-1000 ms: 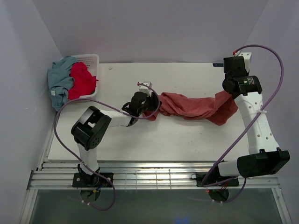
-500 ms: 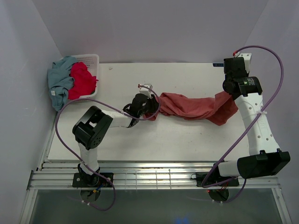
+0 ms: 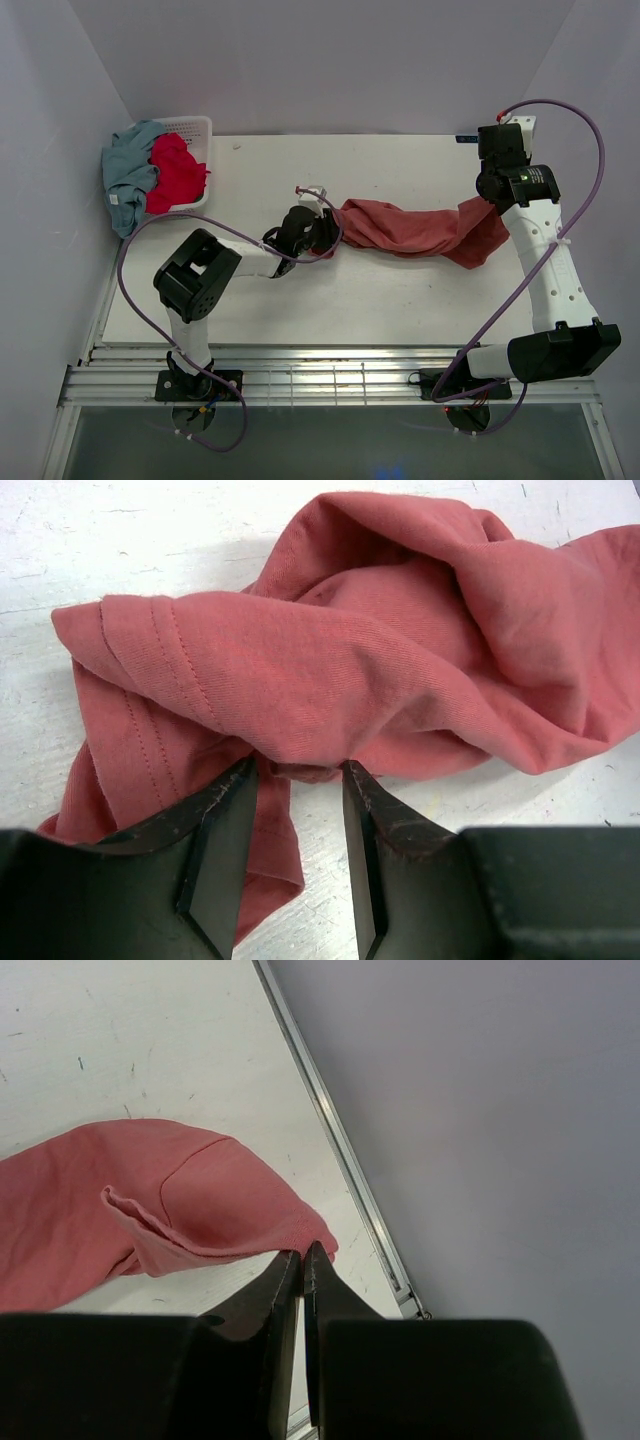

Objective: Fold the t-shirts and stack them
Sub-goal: Flatten the tshirt out

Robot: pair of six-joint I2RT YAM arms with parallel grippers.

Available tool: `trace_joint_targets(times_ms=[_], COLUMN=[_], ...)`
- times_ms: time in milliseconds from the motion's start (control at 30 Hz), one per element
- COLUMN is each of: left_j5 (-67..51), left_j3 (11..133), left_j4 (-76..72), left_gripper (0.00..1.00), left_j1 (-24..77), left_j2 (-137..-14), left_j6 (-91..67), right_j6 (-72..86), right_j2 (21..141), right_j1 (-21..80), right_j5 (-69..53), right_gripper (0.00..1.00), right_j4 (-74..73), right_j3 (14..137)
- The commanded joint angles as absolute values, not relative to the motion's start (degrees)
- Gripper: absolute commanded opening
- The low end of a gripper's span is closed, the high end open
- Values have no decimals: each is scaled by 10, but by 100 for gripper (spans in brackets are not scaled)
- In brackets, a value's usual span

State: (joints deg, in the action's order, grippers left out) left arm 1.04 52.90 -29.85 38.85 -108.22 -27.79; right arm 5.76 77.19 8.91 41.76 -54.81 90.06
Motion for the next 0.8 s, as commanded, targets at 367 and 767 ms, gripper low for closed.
trace_joint_targets(times_ms=[367,767], left_j5=[4,102], left_j3=[584,620], left_j4=[-291,-149], left_gripper=[43,0], left_j1=[392,392], left_j2=[-1106,-987], left_j6=[-262,-212], right_j6=[56,58], right_j2=[763,761], right_j1=[87,87], right_j5=[420,411], right_gripper=[8,8], right_j4=[-527,-526], right_j3=[902,898])
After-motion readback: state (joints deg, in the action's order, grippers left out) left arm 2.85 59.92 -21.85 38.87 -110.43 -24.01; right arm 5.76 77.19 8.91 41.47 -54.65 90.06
